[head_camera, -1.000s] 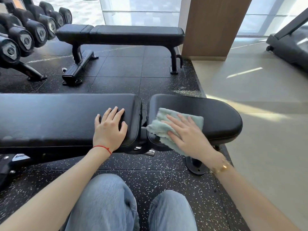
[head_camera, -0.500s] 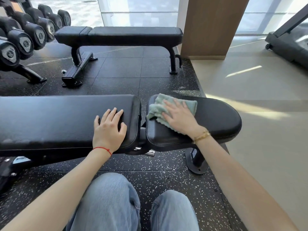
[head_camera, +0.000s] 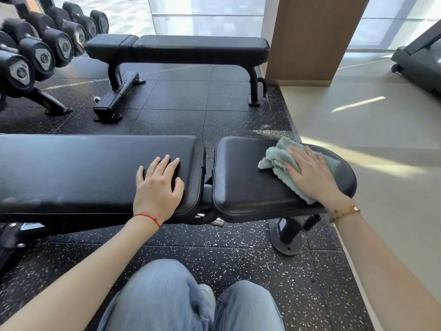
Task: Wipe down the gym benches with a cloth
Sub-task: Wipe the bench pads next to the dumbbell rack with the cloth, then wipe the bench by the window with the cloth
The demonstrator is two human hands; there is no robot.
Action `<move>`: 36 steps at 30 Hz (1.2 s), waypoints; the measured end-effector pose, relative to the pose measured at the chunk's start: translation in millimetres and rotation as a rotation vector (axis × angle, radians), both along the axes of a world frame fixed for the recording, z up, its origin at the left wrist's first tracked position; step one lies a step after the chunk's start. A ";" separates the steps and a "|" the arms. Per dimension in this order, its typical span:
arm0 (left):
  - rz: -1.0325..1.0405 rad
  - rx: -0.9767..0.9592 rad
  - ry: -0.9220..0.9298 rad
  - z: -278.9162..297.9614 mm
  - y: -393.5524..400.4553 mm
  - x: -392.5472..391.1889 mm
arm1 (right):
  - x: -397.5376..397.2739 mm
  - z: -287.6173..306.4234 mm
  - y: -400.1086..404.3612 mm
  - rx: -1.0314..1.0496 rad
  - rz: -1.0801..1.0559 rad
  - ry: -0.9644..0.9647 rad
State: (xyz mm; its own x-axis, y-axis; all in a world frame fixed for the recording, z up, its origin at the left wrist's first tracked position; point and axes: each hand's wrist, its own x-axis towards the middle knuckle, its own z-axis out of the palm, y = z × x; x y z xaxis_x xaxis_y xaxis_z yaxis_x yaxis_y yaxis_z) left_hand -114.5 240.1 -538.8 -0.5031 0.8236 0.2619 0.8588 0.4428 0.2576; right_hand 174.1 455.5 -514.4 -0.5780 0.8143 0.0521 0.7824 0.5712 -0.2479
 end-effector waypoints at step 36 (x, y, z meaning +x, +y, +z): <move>-0.177 -0.127 -0.221 508.0 64.9 52.9 | 50.7 478.1 -21.5 -0.278 -0.096 0.357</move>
